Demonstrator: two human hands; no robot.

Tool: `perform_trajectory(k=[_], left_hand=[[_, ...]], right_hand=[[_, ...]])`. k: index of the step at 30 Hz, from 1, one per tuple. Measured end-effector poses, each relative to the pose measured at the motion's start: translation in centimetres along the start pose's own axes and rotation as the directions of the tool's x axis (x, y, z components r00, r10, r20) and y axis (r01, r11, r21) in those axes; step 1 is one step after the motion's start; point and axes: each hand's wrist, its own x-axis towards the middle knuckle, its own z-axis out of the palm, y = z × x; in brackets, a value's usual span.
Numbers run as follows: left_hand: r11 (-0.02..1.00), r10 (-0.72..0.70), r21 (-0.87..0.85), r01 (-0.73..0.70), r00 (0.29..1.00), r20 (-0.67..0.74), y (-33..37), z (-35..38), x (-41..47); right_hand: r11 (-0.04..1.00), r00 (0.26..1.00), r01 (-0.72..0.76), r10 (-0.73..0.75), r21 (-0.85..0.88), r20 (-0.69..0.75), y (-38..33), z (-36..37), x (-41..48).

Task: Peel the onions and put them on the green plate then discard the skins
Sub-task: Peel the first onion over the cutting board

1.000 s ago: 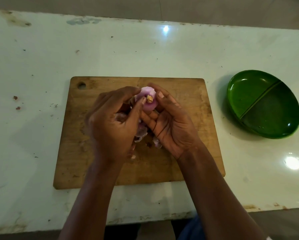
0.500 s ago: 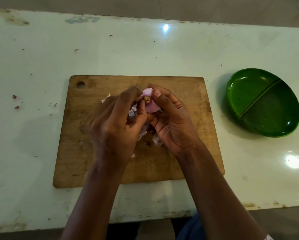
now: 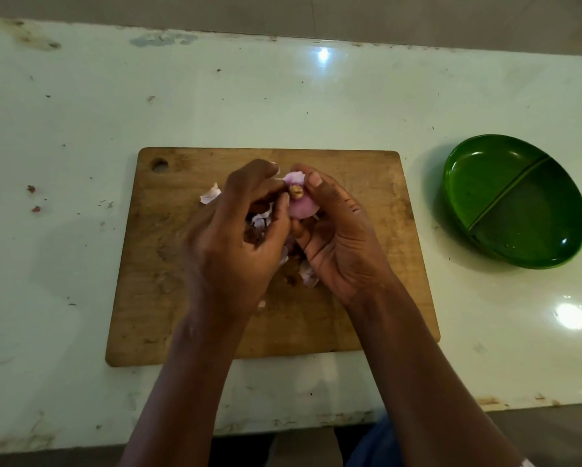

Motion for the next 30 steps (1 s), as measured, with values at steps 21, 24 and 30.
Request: perform_trajectory(k=[21, 24, 30], left_hand=[[0.953, -0.292, 0.036, 0.3, 0.944, -0.152, 1.2, 0.6, -0.3], [0.919, -0.394, -0.097, 0.382, 0.9, -0.185, 1.2, 0.9, -0.4], [0.896, -0.442, -0.128, 0.424, 0.875, -0.196, 1.0, 1.0, -0.6]], right_hand=[[0.997, 0.998, -0.032, 0.035, -0.07, 0.046, 0.2, 0.3, -0.3], [0.997, 0.997, -0.042, 0.047, -0.07, 0.057, 0.3, 0.4, -0.3], [0.997, 0.996, -0.08, 0.081, -0.011, 0.045, 0.3, 0.5, -0.5]])
